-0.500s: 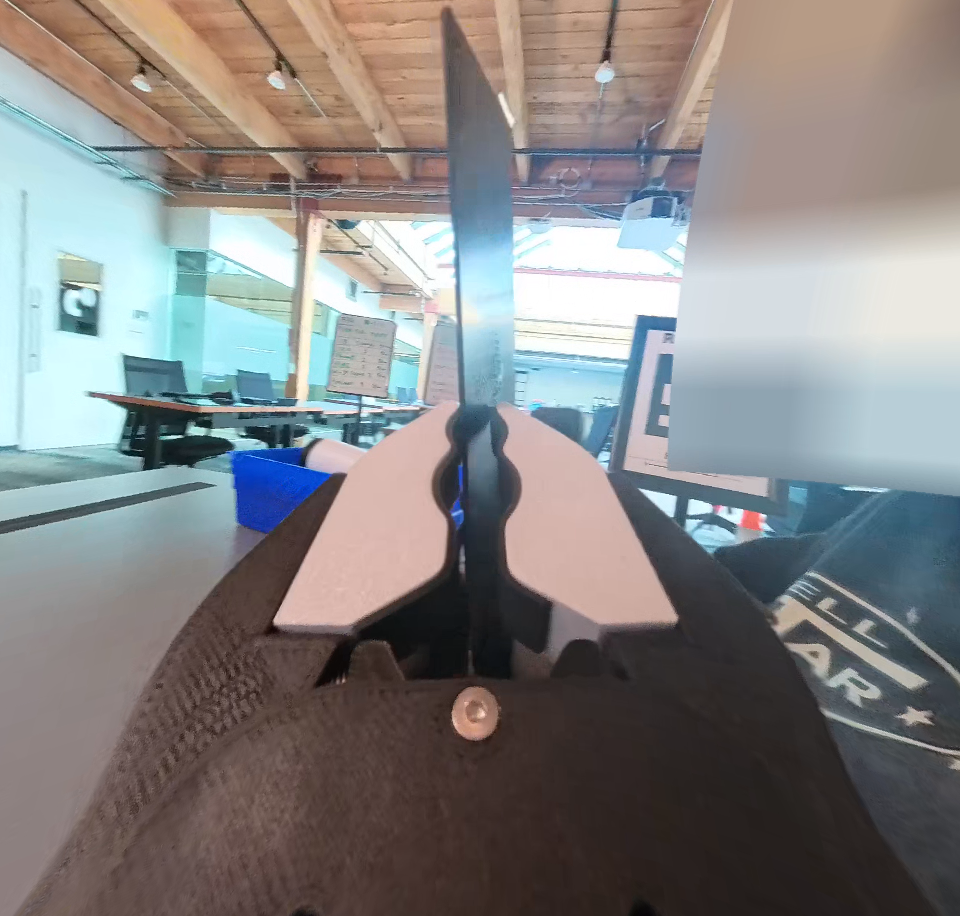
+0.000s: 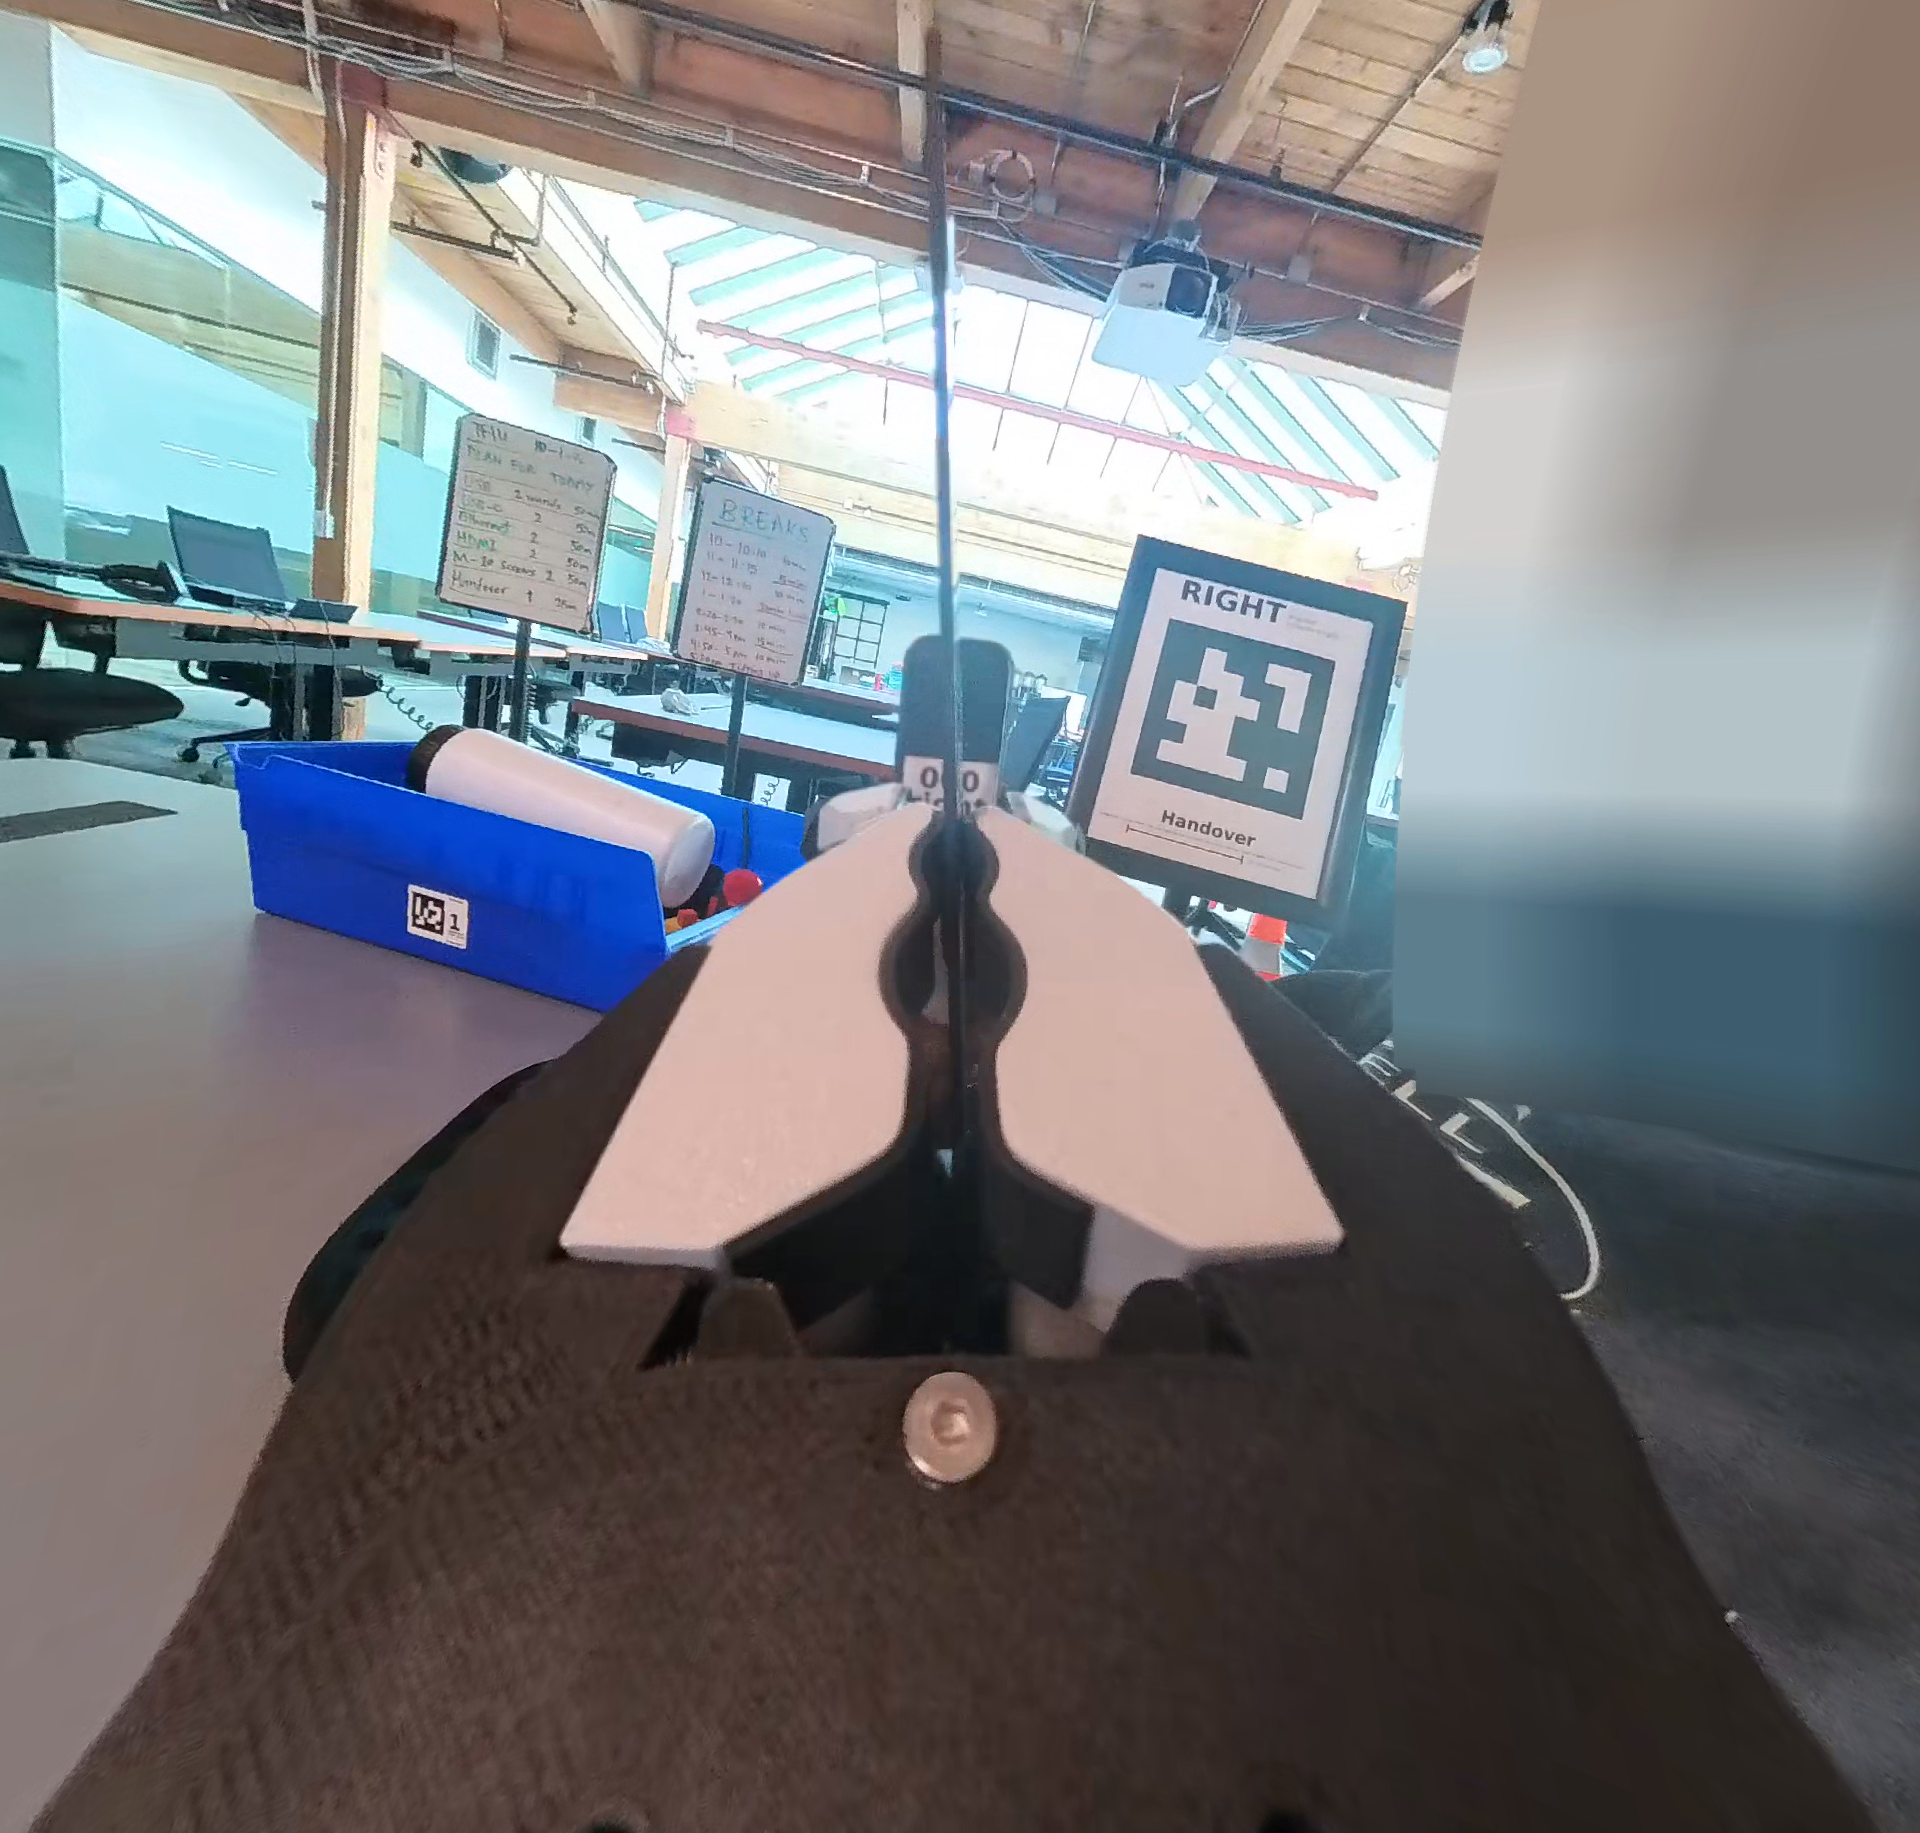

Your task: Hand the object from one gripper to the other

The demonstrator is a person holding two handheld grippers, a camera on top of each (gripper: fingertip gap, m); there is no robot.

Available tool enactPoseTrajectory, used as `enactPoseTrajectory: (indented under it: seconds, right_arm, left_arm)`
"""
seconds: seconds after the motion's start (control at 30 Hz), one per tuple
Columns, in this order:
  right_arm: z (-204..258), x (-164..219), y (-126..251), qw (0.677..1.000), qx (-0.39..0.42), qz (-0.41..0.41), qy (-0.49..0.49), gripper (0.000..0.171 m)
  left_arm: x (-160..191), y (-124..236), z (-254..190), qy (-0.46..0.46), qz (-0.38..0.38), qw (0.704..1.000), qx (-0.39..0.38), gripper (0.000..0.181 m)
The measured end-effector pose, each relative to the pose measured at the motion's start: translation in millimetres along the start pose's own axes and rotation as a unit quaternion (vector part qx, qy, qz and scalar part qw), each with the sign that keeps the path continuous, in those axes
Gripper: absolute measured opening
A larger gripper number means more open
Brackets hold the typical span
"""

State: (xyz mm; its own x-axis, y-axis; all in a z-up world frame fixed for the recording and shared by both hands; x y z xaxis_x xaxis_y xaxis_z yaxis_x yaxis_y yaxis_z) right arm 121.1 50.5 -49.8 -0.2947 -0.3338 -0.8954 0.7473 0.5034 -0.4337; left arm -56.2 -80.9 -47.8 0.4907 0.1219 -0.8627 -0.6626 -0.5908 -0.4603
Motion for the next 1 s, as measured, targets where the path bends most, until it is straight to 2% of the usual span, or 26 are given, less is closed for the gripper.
enactPoseTrajectory:
  seconds: [0.13, 0.17, 0.2, 0.23, 0.3, 0.37, 0.43, 0.5, 0.57, 0.63, 0.7, 0.87, 1.0]
  right_arm:
    - [1.7, 3.8, -3.2, 0.999, -0.009, 0.041, -0.007, 0.022]
    - [2.6, 5.3, -4.1, 0.999, -0.012, 0.043, -0.005, 0.018]
    - [3.5, 6.3, -4.5, 0.999, -0.015, 0.047, 0.0, 0.006]
    - [3.4, 6.5, -4.3, 0.999, -0.008, 0.049, 0.01, 0.003]
    - [2.6, 4.8, -3.3, 0.998, 0.003, 0.058, 0.029, 0.002]
    - [0.9, 1.6, -1.1, 0.997, 0.028, 0.051, 0.05, 0.002]
    - [-0.6, -2.2, 2.2, 0.992, 0.082, 0.035, 0.087, 0.002]
    - [0.6, -4.6, 4.0, 0.975, 0.153, 0.034, 0.156, 0.001]
    - [4.4, -3.9, 2.6, 0.94, 0.23, 0.051, 0.245, 0.001]
    - [10.0, 1.0, -2.2, 0.896, 0.28, 0.085, 0.334, 0.002]
    - [15.8, 7.7, -8.1, 0.868, 0.296, 0.103, 0.385, 0.002]
    - [21.6, 19.6, -15.8, 0.846, 0.31, 0.119, 0.417, 0.001]
    - [24.1, 27.7, -20.7, 0.836, 0.313, 0.131, 0.432, 0.002]
  left_arm:
    - [5.4, -2.6, 0.4, 0.004, 0.014, 1.0, 0.002, 0.002]
    - [6.8, -3.2, 0.3, 0.005, 0.016, 1.0, 0.004, 0.002]
    - [7.8, -3.8, -0.2, 0.007, 0.016, 1.0, 0.01, 0.002]
    - [8.2, -4.0, -0.4, 0.007, 0.013, 1.0, 0.008, 0.002]
    - [9.0, -4.3, 0.1, -0.006, 0.017, 1.0, -0.007, 0.011]
    - [7.3, -3.1, 2.2, -0.035, 0.0, 0.998, -0.055, 0.02]
    - [3.0, -0.1, 2.7, -0.075, -0.038, 0.989, -0.123, 0.048]
    - [-0.2, -0.6, -2.1, -0.117, -0.078, 0.974, -0.179, 0.068]
    - [2.0, -10.0, -8.7, -0.168, -0.077, 0.957, -0.224, 0.09]
    - [7.4, -26.1, -12.8, -0.219, -0.038, 0.942, -0.251, 0.104]
    - [11.8, -41.0, -13.0, -0.241, -0.015, 0.935, -0.259, 0.109]
    - [15.8, -51.2, -1.9, -0.188, -0.01, 0.941, -0.28, 0.105]
    - [17.2, -52.1, 1.5, -0.189, 0.007, 0.938, -0.289, 0.101]
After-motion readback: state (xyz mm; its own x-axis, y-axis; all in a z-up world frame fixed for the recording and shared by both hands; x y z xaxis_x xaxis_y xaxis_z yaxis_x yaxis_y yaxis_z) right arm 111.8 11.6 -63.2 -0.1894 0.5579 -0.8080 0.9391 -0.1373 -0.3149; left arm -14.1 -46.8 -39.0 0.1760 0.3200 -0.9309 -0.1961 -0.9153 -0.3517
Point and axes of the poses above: each gripper's, where its closed fingertips meet, y back along the fingers, x out of its underside, z = x × y across the jaws, the point moved 10 cm from there along y, back along the fingers, and after that the axes turned 7 degrees about -z, right-handed, at the moved point
